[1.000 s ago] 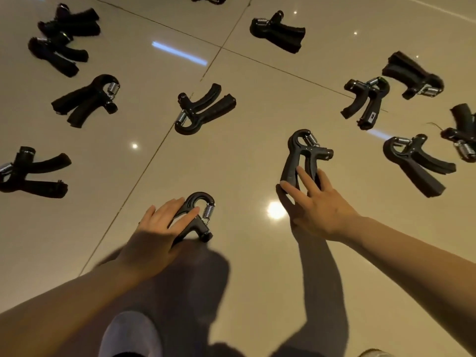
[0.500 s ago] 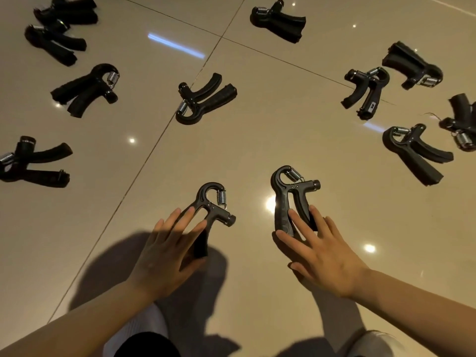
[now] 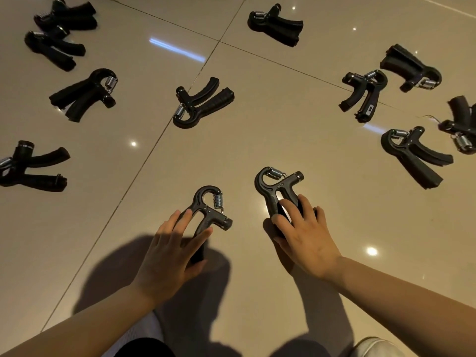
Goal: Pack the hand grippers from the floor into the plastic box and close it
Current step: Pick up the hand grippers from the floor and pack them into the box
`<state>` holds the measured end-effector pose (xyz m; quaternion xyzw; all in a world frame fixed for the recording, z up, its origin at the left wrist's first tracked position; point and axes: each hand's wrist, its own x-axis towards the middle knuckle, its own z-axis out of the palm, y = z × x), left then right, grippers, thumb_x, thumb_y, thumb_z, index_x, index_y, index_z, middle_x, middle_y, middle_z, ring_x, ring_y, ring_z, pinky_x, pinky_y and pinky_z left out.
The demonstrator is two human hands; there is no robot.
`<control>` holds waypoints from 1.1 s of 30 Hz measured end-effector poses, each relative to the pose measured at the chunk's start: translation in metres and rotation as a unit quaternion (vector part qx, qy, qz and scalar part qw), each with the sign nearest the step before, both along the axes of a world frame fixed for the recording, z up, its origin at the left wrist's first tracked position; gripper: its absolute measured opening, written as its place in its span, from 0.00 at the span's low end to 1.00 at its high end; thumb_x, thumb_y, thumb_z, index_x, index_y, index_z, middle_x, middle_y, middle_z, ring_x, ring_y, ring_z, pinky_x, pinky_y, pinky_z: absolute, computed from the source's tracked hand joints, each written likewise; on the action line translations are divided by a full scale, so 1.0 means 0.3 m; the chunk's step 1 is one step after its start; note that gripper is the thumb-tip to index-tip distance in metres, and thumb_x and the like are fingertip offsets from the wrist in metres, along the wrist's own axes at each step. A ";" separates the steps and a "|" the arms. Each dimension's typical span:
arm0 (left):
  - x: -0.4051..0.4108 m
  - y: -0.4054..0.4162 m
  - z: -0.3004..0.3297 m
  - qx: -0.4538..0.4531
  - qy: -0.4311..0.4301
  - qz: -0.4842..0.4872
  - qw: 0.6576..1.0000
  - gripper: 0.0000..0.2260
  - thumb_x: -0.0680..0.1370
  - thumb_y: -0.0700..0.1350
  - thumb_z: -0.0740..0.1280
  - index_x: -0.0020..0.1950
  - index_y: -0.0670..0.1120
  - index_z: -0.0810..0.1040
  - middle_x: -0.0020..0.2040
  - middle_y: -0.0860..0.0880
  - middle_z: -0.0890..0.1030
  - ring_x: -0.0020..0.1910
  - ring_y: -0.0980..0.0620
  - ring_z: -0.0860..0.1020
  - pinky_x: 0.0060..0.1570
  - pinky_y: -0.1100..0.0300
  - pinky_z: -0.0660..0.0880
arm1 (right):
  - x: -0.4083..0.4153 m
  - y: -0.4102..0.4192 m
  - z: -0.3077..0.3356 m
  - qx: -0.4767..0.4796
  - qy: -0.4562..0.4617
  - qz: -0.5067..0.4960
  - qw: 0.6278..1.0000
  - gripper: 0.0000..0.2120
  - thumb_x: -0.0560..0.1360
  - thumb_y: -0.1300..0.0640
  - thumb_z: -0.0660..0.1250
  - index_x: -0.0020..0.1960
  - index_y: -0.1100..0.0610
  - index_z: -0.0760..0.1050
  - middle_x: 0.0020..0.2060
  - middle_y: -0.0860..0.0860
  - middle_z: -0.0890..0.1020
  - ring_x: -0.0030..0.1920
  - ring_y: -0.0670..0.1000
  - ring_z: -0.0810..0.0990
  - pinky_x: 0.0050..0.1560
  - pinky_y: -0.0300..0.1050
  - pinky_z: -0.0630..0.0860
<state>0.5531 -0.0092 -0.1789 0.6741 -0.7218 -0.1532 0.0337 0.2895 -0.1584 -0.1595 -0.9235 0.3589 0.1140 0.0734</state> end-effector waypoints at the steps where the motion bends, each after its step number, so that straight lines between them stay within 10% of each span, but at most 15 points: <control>1: 0.000 -0.001 0.004 0.009 0.003 -0.002 1.000 0.24 0.79 0.62 0.49 0.72 0.53 0.63 0.70 0.36 0.62 0.69 0.33 0.62 0.63 0.39 0.66 | 0.002 -0.004 0.003 0.007 -0.014 -0.003 1.000 0.21 0.67 0.53 0.73 0.56 0.53 0.68 0.62 0.57 0.72 0.62 0.70 0.69 0.49 0.63 0.73; 8: -0.044 -0.022 0.071 0.034 0.166 0.081 0.982 0.23 0.78 0.65 0.47 0.67 0.56 0.64 0.72 0.40 0.60 0.63 0.38 0.72 0.54 0.49 0.76 | 0.036 -0.046 0.119 0.187 -0.292 -0.173 0.922 0.30 0.68 0.54 0.70 0.68 0.50 0.65 0.65 0.47 0.65 0.60 0.46 0.69 0.55 0.41 0.72; 18: -0.006 -0.023 0.103 -0.002 0.238 0.114 0.965 0.18 0.76 0.59 0.53 0.66 0.65 0.60 0.70 0.50 0.69 0.59 0.48 0.76 0.50 0.56 0.73 | 0.004 -0.016 0.178 0.351 -0.351 -0.272 0.824 0.30 0.69 0.52 0.62 0.67 0.34 0.59 0.63 0.35 0.63 0.59 0.34 0.69 0.47 0.31 0.74; 29: 0.009 -0.030 0.109 -0.118 0.209 0.129 0.962 0.17 0.80 0.49 0.54 0.67 0.47 0.69 0.68 0.43 0.69 0.66 0.55 0.68 0.52 0.60 0.73 | -0.116 -0.018 0.142 0.237 -0.317 -0.251 0.884 0.24 0.79 0.57 0.54 0.69 0.36 0.57 0.63 0.33 0.66 0.62 0.29 0.63 0.59 0.22 0.58; 33: 0.009 -0.033 0.107 -0.118 0.189 0.138 0.965 0.18 0.80 0.47 0.55 0.68 0.44 0.68 0.69 0.41 0.68 0.66 0.50 0.68 0.52 0.59 0.73 | -0.145 -0.038 0.118 0.215 -0.287 -0.276 0.892 0.22 0.81 0.58 0.55 0.74 0.47 0.58 0.68 0.44 0.68 0.64 0.38 0.65 0.62 0.34 0.61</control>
